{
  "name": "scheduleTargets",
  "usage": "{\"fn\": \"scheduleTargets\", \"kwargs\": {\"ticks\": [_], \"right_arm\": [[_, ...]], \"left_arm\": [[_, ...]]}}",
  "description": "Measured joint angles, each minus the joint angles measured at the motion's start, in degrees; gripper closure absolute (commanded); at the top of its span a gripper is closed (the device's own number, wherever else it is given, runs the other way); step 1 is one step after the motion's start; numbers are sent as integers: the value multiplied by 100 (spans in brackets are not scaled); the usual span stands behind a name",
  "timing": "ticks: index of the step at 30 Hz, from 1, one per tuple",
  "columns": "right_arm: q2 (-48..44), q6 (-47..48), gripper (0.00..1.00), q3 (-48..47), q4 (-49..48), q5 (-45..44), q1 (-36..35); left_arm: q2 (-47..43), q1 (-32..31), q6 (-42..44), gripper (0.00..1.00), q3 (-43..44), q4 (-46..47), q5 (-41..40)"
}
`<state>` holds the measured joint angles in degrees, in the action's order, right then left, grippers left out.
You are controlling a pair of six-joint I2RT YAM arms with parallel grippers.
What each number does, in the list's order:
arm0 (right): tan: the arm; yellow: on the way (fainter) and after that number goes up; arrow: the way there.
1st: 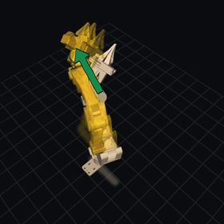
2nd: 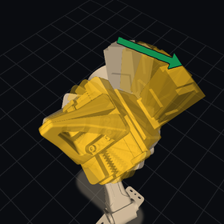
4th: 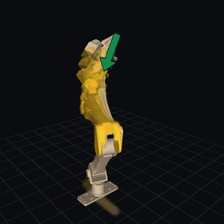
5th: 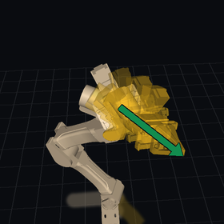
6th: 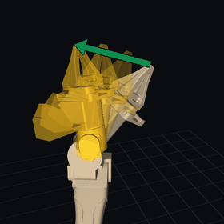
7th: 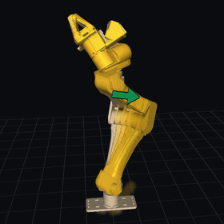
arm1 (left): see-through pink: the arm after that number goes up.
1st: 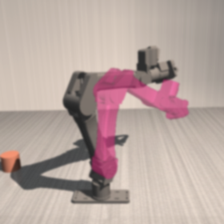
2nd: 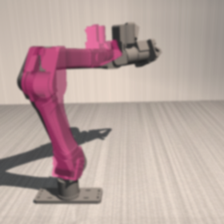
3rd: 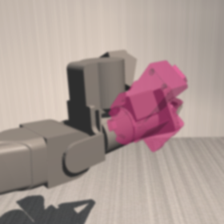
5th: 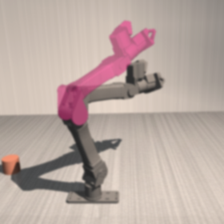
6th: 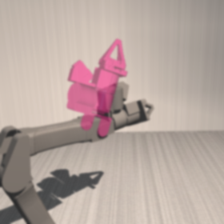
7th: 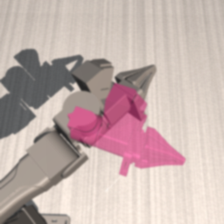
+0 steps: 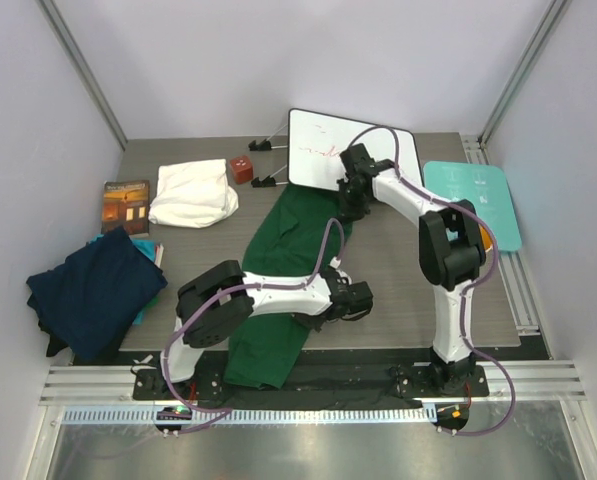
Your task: Fold and stack the t-shirts
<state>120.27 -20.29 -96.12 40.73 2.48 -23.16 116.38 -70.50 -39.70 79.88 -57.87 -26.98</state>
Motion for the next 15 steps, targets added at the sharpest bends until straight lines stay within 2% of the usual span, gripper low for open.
{"fn": "scheduleTargets", "kwargs": {"ticks": [8,15], "right_arm": [[-1425,24,75,415,125,46,0],[-2109,44,75,719,190,42,0]], "left_arm": [[-474,79,39,97,-168,767,380],[-2100,76,48,98,-999,1019,975]]}}
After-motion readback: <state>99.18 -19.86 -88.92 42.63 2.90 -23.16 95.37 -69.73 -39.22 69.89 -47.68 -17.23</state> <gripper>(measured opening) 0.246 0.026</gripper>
